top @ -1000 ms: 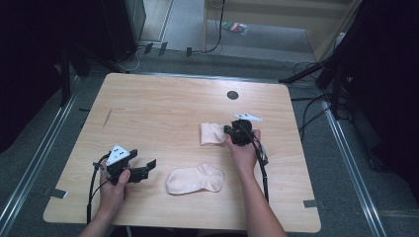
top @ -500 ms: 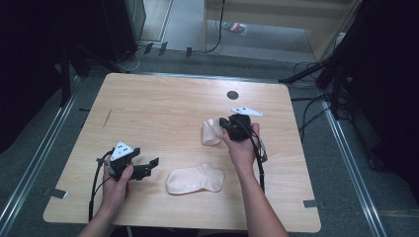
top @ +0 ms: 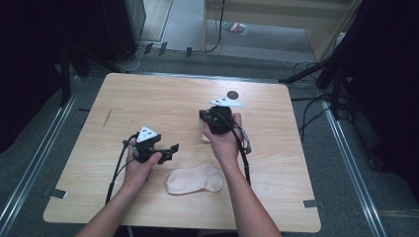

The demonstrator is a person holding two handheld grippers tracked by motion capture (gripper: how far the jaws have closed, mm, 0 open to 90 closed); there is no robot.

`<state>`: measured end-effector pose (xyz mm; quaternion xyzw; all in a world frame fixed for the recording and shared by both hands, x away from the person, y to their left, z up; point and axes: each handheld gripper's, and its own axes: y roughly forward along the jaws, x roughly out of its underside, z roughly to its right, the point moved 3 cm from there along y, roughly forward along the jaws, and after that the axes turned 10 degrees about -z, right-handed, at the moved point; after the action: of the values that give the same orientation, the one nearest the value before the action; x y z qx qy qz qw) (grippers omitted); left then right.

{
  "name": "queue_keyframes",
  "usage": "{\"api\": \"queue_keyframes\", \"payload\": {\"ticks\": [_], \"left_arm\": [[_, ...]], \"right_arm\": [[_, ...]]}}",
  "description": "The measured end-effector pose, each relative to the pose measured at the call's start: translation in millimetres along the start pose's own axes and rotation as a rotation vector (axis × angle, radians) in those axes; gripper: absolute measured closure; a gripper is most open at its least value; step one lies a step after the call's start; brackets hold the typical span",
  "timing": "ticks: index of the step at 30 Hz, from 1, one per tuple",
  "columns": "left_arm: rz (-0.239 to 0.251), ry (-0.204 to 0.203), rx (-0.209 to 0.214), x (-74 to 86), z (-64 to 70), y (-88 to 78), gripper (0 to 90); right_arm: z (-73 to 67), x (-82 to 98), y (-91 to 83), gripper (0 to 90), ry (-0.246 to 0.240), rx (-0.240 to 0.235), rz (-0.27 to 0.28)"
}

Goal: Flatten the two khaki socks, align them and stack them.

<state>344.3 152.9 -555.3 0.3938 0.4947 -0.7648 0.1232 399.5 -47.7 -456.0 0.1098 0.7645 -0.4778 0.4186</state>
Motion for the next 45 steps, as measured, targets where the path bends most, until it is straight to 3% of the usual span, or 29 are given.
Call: {"api": "queue_keyframes", "payload": {"ticks": [2,3,6,10,11,14,15,17,18,19,20,21,24,26,30,34,36,37,39,41,42,43,45], "left_arm": [[-0.007,0.002,0.003,-0.9,1.0,2.3,16.6],[-0.008,0.012,0.004,-2.2,3.6,6.4,16.5],[-0.01,0.019,-0.023,-3.1,3.0,10.9,16.6],[-0.009,0.019,-0.137,-3.9,-4.0,10.7,23.7],[-0.005,0.039,-0.185,-4.0,-6.3,8.7,24.9],[-0.001,0.056,-0.24,-3.3,-11.1,5.9,36.5],[-0.019,0.064,-0.257,-2.1,-12.5,5.9,49.3],[-0.037,0.068,-0.251,-0.7,-13.2,7.2,74.6],[-0.064,0.085,-0.254,1.1,-13.4,8.8,74.6],[-0.079,0.104,-0.245,3.0,-11.5,10.9,85.2],[-0.083,0.132,-0.25,3.6,-9.3,11.7,90.0],[-0.091,0.176,-0.265,3.7,-5.7,11.7,90.0],[-0.106,0.207,-0.262,4.7,-2.3,14.2,90.0],[-0.117,0.209,-0.233,5.6,-2.1,14.5,90.0],[-0.132,0.274,-0.195,9.3,3.1,12.7,90.0],[-0.135,0.288,-0.092,11.3,7.6,11.5,88.6],[-0.138,0.301,-0.084,11.8,8.7,11.0,67.6],[-0.108,0.297,-0.063,13.2,9.4,8.0,60.7],[-0.078,0.26,-0.023,13.7,5.7,3.2,50.8],[-0.035,0.2,0.011,12.4,-0.4,-2.0,45.8],[-0.035,0.2,0.011,12.4,-0.4,-2.0,43.9],[-0.005,0.124,0.031,7.7,-8.4,-5.8,42.2],[0.035,0.043,0.027,1.8,-16.4,-8.2,43.7]], "right_arm": [[-8.0,-4.0,1.4,90.0,-0.008,-0.013,0.004],[-21.2,-10.6,3.2,90.0,-0.03,-0.032,0.012],[-39.5,-19.6,2.6,90.0,-0.053,-0.072,0.029],[-53.8,-26.6,-9.4,90.0,-0.046,-0.146,0.069],[-52.7,-26.1,-12.1,90.0,-0.042,-0.152,0.073],[-38.5,-18.5,-14.2,90.0,-0.016,-0.137,0.054],[-31.1,-13.4,-11.5,90.0,-0.012,-0.116,0.033],[-11.2,2.5,0.2,90.0,0.014,-0.075,-0.021],[-11.2,2.5,0.2,90.0,0.014,-0.075,-0.021],[-2.0,10.5,6.3,90.0,0.027,-0.06,-0.043],[8.3,20.4,12.6,90.0,0.046,-0.04,-0.068],[20.9,32.9,18.9,90.0,0.071,-0.022,-0.089],[38.0,49.0,24.3,90.0,0.1,0.006,-0.108],[47.4,58.6,26.5,90.0,0.109,0.033,-0.128],[60.8,72.5,29.4,90.0,0.104,0.077,-0.166],[66.5,79.1,30.6,90.0,0.096,0.087,-0.176],[66.9,80.0,30.7,90.0,0.094,0.079,-0.177],[69.4,81.0,28.1,84.8,0.107,0.083,-0.166],[73.6,80.4,22.6,69.9,0.136,0.068,-0.125],[77.3,80.4,16.4,69.4,0.156,0.057,-0.103],[77.3,80.4,16.4,69.4,0.156,0.057,-0.103],[81.6,79.8,11.3,67.5,0.167,0.062,-0.08],[84.5,79.1,9.5,65.6,0.179,0.07,-0.071]]}}
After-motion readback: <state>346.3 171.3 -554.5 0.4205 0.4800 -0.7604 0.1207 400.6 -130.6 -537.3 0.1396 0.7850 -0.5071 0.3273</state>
